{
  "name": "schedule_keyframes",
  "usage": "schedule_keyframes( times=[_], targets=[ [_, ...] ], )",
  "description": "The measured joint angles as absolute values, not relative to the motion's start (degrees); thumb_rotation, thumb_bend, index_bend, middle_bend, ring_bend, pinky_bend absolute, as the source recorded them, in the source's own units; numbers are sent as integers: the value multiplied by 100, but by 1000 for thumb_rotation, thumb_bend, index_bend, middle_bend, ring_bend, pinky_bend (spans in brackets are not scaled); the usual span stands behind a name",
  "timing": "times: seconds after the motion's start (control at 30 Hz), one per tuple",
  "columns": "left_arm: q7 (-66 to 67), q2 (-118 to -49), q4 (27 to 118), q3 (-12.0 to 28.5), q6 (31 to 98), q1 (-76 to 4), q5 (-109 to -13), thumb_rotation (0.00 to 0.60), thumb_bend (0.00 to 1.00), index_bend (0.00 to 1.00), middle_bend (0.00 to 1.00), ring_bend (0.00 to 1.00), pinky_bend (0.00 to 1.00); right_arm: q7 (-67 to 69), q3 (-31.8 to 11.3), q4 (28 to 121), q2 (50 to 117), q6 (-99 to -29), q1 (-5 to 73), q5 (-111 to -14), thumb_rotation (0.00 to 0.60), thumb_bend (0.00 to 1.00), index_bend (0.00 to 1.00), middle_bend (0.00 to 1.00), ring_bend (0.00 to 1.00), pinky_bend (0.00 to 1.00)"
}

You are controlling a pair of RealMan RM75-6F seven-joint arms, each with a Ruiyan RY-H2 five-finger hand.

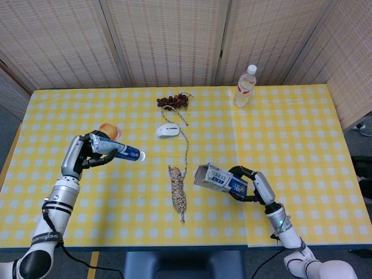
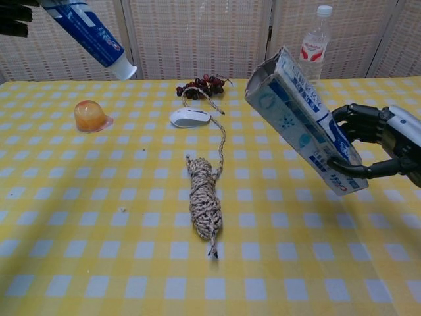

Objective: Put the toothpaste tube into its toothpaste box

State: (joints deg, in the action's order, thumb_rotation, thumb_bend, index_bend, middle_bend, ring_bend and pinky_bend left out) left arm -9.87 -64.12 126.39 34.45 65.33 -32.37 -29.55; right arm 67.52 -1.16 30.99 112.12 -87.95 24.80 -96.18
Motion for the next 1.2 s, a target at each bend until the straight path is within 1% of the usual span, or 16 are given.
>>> schedule_keyframes(
  times=[0.13, 0.23, 0.37, 0.57, 0.87, 1.2],
  targets=[
    [-1011, -6168, 12852, 3735, 6452, -3526, -2267, 600, 473, 905, 1000, 1000, 1000, 6970, -54, 2720, 11593, -8713, 2585, -9640, 600, 294, 487, 376, 438, 474],
    [-1056, -6051, 13010, 3885, 6470, -3668, -2009, 600, 473, 905, 1000, 1000, 1000, 7108, -62, 2476, 11768, -8617, 2682, -9596, 600, 294, 487, 375, 438, 474],
    [-1100, -5974, 13127, 3990, 6505, -3824, -1780, 600, 474, 905, 1000, 1000, 1000, 7281, -174, 2352, 11857, -8485, 2862, -9464, 600, 294, 487, 375, 436, 474],
    [-976, -6031, 13177, 3926, 6624, -4127, -1610, 600, 474, 905, 1000, 1000, 1000, 7318, -295, 2363, 11973, -8376, 3104, -9356, 600, 293, 487, 375, 439, 474],
    [-860, -6218, 13143, 3845, 6805, -4480, -1419, 600, 474, 905, 1000, 1000, 1000, 7263, -318, 2356, 12142, -8160, 3285, -9275, 600, 294, 487, 375, 436, 474],
    [-693, -6411, 13160, 3765, 7061, -4763, -1279, 600, 474, 905, 1000, 1000, 1000, 7235, -378, 2367, 12374, -8096, 3469, -9204, 600, 294, 487, 375, 435, 474]
  ],
)
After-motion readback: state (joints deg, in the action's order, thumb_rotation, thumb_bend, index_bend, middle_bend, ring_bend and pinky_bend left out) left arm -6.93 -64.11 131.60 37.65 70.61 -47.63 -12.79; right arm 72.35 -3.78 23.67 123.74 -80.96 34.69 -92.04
